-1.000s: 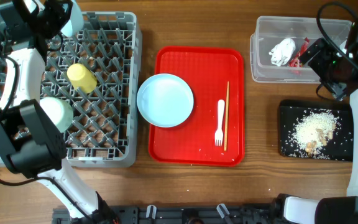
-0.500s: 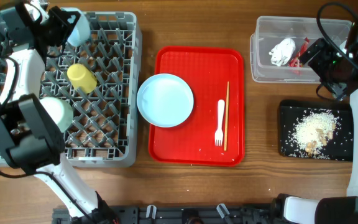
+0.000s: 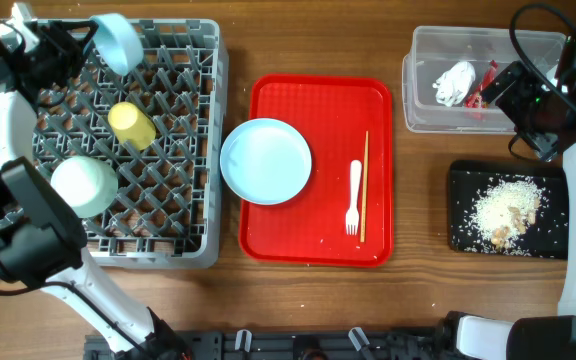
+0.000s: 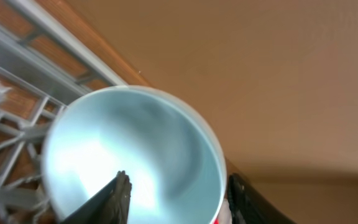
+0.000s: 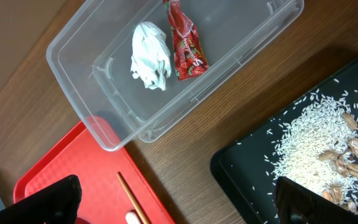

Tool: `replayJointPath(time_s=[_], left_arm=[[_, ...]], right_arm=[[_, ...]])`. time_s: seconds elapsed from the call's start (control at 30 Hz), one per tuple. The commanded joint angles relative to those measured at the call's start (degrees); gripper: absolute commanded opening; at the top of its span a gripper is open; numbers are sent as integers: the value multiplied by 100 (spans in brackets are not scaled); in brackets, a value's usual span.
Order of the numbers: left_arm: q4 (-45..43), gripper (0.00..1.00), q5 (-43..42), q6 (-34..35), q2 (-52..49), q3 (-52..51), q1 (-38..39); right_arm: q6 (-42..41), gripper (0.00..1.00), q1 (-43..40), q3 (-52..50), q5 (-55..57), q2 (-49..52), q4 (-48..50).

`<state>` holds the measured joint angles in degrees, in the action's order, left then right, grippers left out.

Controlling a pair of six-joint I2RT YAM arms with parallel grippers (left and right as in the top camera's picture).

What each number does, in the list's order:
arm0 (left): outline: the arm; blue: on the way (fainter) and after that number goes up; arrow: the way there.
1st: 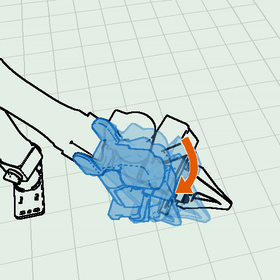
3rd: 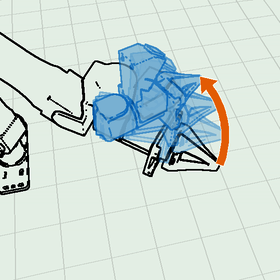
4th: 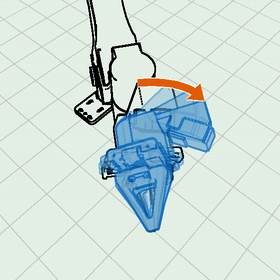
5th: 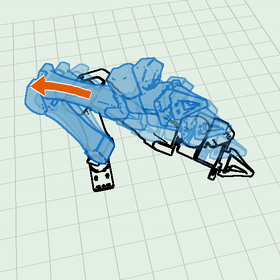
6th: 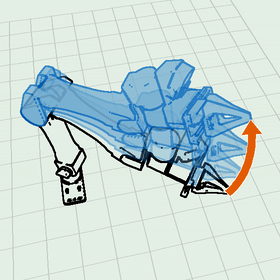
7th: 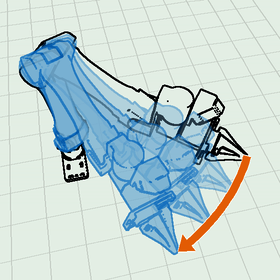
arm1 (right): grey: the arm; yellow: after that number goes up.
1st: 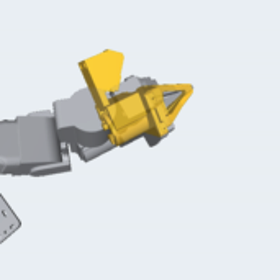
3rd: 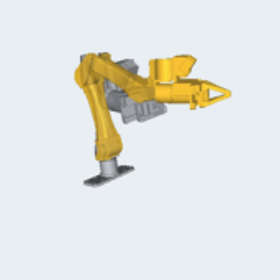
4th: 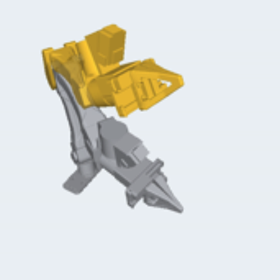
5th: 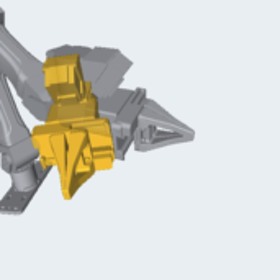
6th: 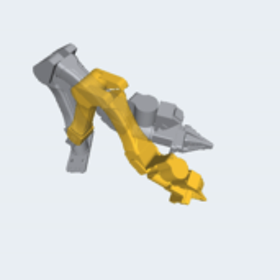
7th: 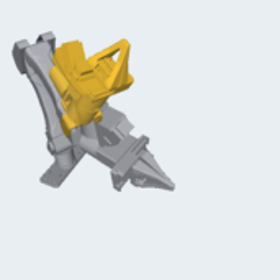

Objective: Sort waste into correct bins and load items into the dishwasher rack
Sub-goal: 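Lift the bowl with left gripper and carry it over the rack, then lower the bowl into the rack's back row with left gripper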

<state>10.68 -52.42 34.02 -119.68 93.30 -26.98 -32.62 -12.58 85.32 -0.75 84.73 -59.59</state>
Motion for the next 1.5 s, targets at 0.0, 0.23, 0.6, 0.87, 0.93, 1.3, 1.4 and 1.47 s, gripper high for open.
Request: replayJointPath(time_s=[0.0,0.23,0.6,0.87,0.93,1.3,1.4,1.47], left_arm=[[264,52,-2,-236,319,46,-326],[1572,36,1545,-1377,1069,46,-638],[885,4,4721,-2599,1292,46,1687],[647,9,5163,-2826,723,46,2280],[584,54,5158,-3279,656,46,2369],[588,60,5211,-4931,229,46,2608],[590,57,5316,-4924,66,46,2608],[586,54,5313,-4874,39,46,2608]], right_arm=[[111,100,-4,39,118,-68,0],[114,100,-4,39,118,-68,0],[111,100,-4,39,118,-68,0],[111,100,-2,39,118,-68,0],[111,100,-4,39,118,-68,0],[114,100,-4,39,118,-68,0],[111,100,-4,39,118,-68,0],[111,100,-4,39,118,-68,0]])
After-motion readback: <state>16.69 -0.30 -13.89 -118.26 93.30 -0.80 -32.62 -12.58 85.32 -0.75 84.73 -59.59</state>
